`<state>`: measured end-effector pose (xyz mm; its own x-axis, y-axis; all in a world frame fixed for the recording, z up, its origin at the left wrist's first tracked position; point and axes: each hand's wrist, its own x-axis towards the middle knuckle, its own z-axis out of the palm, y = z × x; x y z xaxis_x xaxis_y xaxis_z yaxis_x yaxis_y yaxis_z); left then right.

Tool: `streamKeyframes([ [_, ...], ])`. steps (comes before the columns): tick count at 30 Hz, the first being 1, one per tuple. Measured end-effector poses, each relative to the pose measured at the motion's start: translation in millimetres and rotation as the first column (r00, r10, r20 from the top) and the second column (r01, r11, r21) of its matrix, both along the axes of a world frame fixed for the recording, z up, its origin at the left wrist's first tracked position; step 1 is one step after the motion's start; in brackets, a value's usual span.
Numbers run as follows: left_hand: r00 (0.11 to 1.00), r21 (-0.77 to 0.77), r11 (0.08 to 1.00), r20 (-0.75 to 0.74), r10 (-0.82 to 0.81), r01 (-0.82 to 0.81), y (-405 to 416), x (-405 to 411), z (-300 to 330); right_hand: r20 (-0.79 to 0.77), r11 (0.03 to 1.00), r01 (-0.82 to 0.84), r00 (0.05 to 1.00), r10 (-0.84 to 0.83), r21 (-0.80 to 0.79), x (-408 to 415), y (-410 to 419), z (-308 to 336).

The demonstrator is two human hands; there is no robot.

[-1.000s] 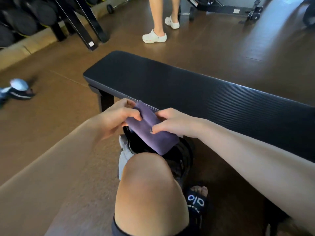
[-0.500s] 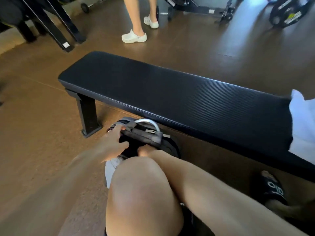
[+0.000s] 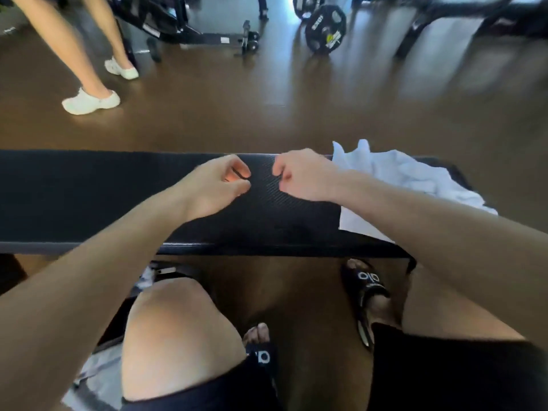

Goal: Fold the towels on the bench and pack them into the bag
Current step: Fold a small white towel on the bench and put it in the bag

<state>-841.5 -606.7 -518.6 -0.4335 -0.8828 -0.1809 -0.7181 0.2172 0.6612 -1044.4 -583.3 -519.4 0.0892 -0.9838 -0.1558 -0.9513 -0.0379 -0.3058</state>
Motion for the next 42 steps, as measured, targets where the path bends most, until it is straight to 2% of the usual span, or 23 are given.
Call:
streamKeyframes([
  [3, 0.983, 0.084, 0.98, 0.021, -0.182, 0.18, 7, -77, -10, -0.2, 0.972, 0.217, 0.952, -0.231, -0.09, -70, 19, -16],
  [7, 0.952, 0.163, 0.944, 0.052, -0.3, 0.288, 18, -151, -41, -0.202, 0.964, 0.264, 0.943, -0.265, -0.029, -116, 54, -34],
  [10, 0.961, 0.185, 0.945, 0.019, -0.278, 0.269, 21, -180, -58, -0.202, 0.94, 0.34, 0.923, -0.329, 0.021, -128, 55, -51],
  [13, 0.99, 0.194, 0.971, -0.045, -0.136, 0.142, 11, -192, -66, -0.111, 0.944, 0.327, 0.941, -0.32, 0.052, -133, 47, -61],
  [16, 0.984, 0.303, 0.953, -0.158, 0.081, -0.03, -4, -193, -69, 0.189, 0.932, 0.351, 0.913, -0.362, 0.089, -136, 39, -56],
  [17, 0.952, 0.384, 0.92, -0.24, 0.188, -0.084, -9, -191, -69, 0.281, 0.934, 0.35, 0.891, -0.357, 0.077, -132, 36, -50],
  [19, 0.829, 0.571, 0.809, -0.38, 0.411, -0.139, -19, -186, -66, 0.42, 0.938, 0.342, 0.845, -0.332, 0.054, -124, 31, -40],
  [20, 0.778, 0.631, 0.767, -0.42, 0.468, -0.121, -22, -182, -62, 0.464, 0.941, 0.334, 0.827, -0.318, 0.051, -120, 28, -37],
  [21, 0.763, 0.647, 0.756, -0.437, 0.477, -0.101, -25, -176, -58, 0.492, 0.946, 0.32, 0.816, -0.302, 0.051, -117, 26, -35],
  [24, 0.773, 0.595, 0.79, -0.429, 0.467, -0.146, -34, -161, -48, 0.545, 0.955, 0.289, 0.792, -0.275, 0.062, -108, 23, -31],
  [26, 0.726, 0.577, 0.789, -0.448, 0.522, -0.211, -42, -151, -43, 0.541, 0.971, 0.23, 0.81, -0.225, 0.06, -104, 22, -29],
  [28, 0.679, 0.546, 0.787, -0.463, 0.569, -0.288, -51, -133, -39, 0.424, 0.99, 0.114, 0.895, -0.14, 0.085, -99, 22, -31],
  [30, 0.701, 0.481, 0.798, -0.423, 0.574, -0.363, -64, -107, -39, 0.196, 0.986, -0.008, 0.98, -0.024, 0.164, -94, 23, -40],
  [32, 0.724, 0.455, 0.778, -0.337, 0.602, -0.434, -75, -74, -44, 0.044, 0.974, -0.06, 0.998, 0.052, 0.218, -89, 23, -50],
  [35, 0.757, 0.382, 0.757, -0.188, 0.626, -0.531, -81, -26, -51, 0.07, 0.982, -0.143, 0.988, 0.135, 0.122, -78, 24, -59],
  [39, 0.828, 0.108, 0.822, 0.015, 0.561, -0.559, -74, 18, -58, 0.06, 0.963, -0.271, 0.961, 0.27, 0.01, -49, 31, -63],
  [42, 0.826, -0.148, 0.854, 0.215, 0.52, -0.499, -67, 36, -61, 0.132, 0.945, -0.326, 0.937, 0.323, 0.0, -33, 31, -63],
])
